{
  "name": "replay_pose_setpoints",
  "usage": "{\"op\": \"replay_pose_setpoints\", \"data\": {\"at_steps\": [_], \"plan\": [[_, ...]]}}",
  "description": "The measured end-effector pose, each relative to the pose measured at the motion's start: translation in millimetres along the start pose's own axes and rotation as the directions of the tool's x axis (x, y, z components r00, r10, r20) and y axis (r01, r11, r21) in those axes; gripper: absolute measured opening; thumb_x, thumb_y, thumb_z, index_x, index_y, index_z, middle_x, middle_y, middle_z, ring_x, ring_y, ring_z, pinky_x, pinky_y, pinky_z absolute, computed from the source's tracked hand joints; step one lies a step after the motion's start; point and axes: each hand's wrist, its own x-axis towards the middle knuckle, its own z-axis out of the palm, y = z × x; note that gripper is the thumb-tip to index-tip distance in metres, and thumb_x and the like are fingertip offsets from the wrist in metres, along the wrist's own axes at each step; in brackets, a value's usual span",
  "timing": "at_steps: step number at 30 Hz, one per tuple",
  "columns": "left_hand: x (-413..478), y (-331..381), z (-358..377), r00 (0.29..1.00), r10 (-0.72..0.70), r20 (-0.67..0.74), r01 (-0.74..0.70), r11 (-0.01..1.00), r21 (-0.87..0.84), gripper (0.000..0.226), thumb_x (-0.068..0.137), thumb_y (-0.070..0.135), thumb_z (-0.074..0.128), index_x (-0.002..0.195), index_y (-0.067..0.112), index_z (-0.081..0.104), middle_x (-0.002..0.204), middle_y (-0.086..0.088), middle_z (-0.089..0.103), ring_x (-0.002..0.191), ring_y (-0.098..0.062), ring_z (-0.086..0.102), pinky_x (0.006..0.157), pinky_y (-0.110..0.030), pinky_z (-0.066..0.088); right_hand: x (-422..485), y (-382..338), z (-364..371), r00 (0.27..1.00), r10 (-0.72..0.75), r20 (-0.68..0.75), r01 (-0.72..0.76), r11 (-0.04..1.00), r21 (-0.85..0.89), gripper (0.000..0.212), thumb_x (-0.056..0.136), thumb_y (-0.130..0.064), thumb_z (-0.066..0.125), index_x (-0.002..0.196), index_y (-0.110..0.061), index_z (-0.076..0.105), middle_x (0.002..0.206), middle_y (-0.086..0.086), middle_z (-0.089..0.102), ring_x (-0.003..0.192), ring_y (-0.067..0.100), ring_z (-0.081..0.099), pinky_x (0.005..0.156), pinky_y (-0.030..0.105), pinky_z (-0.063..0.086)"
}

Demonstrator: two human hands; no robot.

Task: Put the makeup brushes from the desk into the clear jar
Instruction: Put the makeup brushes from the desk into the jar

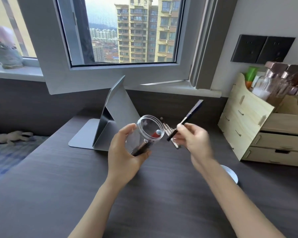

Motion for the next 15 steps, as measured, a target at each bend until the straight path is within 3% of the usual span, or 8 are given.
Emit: {"op": "replay_pose_setpoints", "data": {"at_steps": [1, 3, 5, 8, 11, 15], "plan": [[-1, 1, 2, 1.0, 0.014, 0.017, -0.015, 1.0, 0.02, 0.074, 0.053, 0.013, 0.086, 0.118, 0.022, 0.053, 0.117, 0.003, 0.06, 0.111, -0.013, 0.054, 0.096, -0.031, 0.044, -10, -12, -8, 1.0, -0.025, 0.015, 0.023, 0.994, 0.107, 0.008, 0.089, -0.005, 0.058, 0.082, -0.006, 0.061, 0.07, 0.008, 0.066, 0.055, 0.012, 0.066, 0.057, 0.021, 0.058], [-4, 5, 5, 0.999, 0.035, 0.042, -0.037, 0.998, 0.055, 0.073, 0.053, 0.015, 0.087, 0.116, 0.025, 0.053, 0.115, 0.007, 0.06, 0.109, -0.01, 0.054, 0.09, -0.02, 0.043, -30, -31, -19, 0.994, -0.103, 0.032, 0.097, 0.986, 0.139, 0.013, 0.087, -0.003, 0.059, 0.076, -0.009, 0.064, 0.067, 0.005, 0.069, 0.059, 0.013, 0.069, 0.065, 0.024, 0.06], [-7, 10, 7, 0.996, 0.068, 0.063, -0.073, 0.994, 0.079, 0.076, 0.051, 0.015, 0.088, 0.115, 0.032, 0.051, 0.113, 0.016, 0.057, 0.105, -0.001, 0.051, 0.082, -0.006, 0.037, -43, -41, -21, 0.981, -0.188, 0.049, 0.186, 0.981, 0.057, 0.014, 0.083, -0.004, 0.065, 0.075, -0.015, 0.068, 0.067, 0.0, 0.072, 0.065, 0.012, 0.069, 0.068, 0.025, 0.058], [-10, 16, 10, 0.99, 0.1, 0.097, -0.11, 0.989, 0.103, 0.075, 0.052, 0.024, 0.085, 0.116, 0.038, 0.048, 0.113, 0.023, 0.053, 0.106, 0.002, 0.049, 0.086, -0.007, 0.035, -52, -37, -16, 0.948, -0.296, 0.12, 0.316, 0.923, -0.219, 0.003, 0.078, -0.018, 0.072, 0.075, -0.02, 0.073, 0.073, 0.001, 0.074, 0.074, 0.013, 0.067, 0.071, 0.029, 0.055], [-12, 17, 11, 0.989, 0.103, 0.107, -0.116, 0.986, 0.12, 0.074, 0.051, 0.026, 0.082, 0.115, 0.038, 0.048, 0.114, 0.023, 0.054, 0.106, 0.001, 0.05, 0.088, -0.019, 0.042, -52, -25, -10, 0.857, -0.451, 0.25, 0.506, 0.643, -0.575, 0.023, 0.076, -0.04, 0.059, 0.081, -0.023, 0.074, 0.088, 0.0, 0.068, 0.091, 0.019, 0.056, 0.079, 0.031, 0.046], [-12, 15, 11, 0.99, 0.105, 0.094, -0.117, 0.984, 0.133, 0.073, 0.052, 0.026, 0.083, 0.115, 0.037, 0.048, 0.112, 0.028, 0.054, 0.105, -0.004, 0.052, 0.088, -0.03, 0.045, -54, -17, -4, 0.777, -0.533, 0.335, 0.595, 0.446, -0.669, 0.032, 0.079, -0.04, 0.049, 0.08, -0.02, 0.074, 0.101, -0.005, 0.063, 0.1, 0.021, 0.053, 0.086, 0.032, 0.036]]}}
